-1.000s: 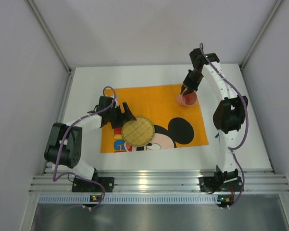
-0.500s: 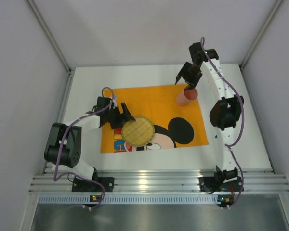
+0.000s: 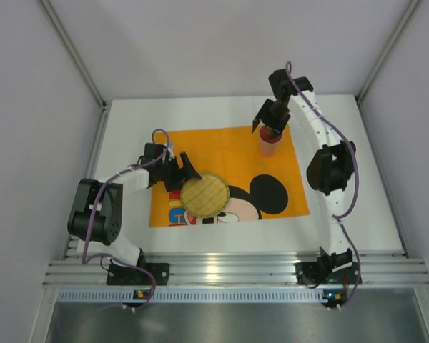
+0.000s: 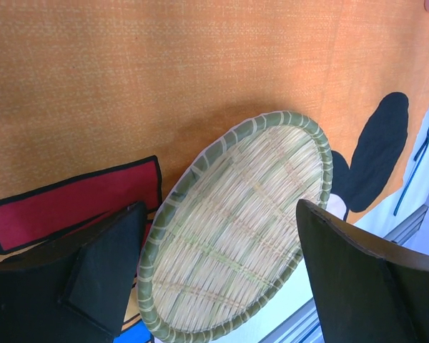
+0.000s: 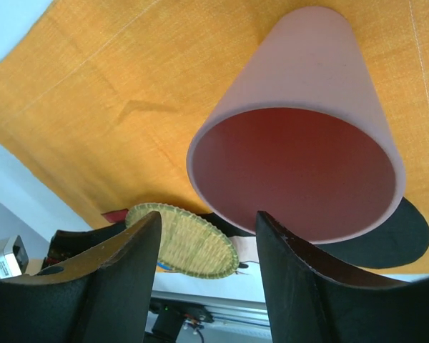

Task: Set the dinner table for one person

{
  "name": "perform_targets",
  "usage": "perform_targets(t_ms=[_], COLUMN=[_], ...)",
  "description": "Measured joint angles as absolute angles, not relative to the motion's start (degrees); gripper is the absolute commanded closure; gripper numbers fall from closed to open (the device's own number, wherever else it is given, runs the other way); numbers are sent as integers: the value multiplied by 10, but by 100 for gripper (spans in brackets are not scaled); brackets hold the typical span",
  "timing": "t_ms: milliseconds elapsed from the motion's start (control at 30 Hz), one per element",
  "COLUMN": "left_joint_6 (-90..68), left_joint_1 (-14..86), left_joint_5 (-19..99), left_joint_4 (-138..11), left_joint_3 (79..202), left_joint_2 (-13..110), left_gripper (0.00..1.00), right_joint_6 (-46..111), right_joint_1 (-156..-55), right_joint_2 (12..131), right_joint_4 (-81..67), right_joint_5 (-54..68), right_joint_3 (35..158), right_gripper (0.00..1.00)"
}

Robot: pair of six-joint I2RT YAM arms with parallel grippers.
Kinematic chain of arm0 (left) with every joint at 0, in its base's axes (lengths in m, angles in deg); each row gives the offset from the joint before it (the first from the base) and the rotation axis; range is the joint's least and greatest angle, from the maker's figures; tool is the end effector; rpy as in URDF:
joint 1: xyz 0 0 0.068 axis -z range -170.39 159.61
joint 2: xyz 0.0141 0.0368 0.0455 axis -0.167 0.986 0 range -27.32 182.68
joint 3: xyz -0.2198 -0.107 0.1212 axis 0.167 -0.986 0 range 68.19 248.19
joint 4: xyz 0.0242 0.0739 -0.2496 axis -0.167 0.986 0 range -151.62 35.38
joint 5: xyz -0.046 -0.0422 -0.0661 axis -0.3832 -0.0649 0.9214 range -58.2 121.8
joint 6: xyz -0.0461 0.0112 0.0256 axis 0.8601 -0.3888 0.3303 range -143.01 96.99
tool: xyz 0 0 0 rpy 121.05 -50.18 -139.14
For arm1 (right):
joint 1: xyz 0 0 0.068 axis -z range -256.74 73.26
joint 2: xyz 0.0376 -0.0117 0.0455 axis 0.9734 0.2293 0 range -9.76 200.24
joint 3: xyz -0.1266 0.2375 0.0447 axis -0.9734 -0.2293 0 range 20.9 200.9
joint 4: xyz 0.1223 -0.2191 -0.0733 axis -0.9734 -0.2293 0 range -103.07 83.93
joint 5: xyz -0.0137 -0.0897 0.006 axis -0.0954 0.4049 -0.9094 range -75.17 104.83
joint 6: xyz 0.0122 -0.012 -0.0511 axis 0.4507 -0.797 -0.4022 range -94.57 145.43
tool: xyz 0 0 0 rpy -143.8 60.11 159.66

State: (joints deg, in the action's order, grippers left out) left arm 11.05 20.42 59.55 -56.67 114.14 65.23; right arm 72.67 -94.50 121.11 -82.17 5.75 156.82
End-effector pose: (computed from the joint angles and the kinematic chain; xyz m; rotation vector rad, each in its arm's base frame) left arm 0.3007 -0.0742 0.1580 -0.2987 2.5420 -0.9216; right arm 0.4430 0.1478 0.2912 0.7038 2.8264 0.4563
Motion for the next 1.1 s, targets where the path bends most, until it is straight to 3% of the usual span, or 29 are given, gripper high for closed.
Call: perform_targets(t_ms=[233, 533, 567, 633, 667, 700, 900, 1100], left_joint_6=[111, 96, 94, 88, 87, 84, 83, 88], left_joint_1=[203, 202, 202, 202, 202, 202, 205, 207], left_joint_5=[610, 620, 622, 620, 622, 628, 651, 640], left_joint_4=[-580, -586, -585, -583, -583, -581, -575, -554], left_joint_3=[1147, 1154, 1158, 1164, 1166, 1167, 1190, 1224], left_joint_2=[670, 698, 703, 712, 717, 722, 723, 724], left_gripper=[22, 52, 63, 74, 84, 100, 100, 100], right_joint_6=[745, 745, 745, 745, 744, 742, 714, 670], right_joint_1=[-952, -952, -952, -950, -948, -945, -900, -759], right_joint_2=[1198, 1153, 1145, 1123, 1111, 1096, 964, 792], right_joint_4=[-805, -797, -796, -793, -793, -792, -759, -718], right_joint_5=[61, 62, 62, 62, 62, 62, 59, 61], right_joint_3=[1559, 1559, 1559, 1559, 1559, 1559, 1492, 1312], right_gripper=[45, 44, 45, 45, 44, 44, 43, 45])
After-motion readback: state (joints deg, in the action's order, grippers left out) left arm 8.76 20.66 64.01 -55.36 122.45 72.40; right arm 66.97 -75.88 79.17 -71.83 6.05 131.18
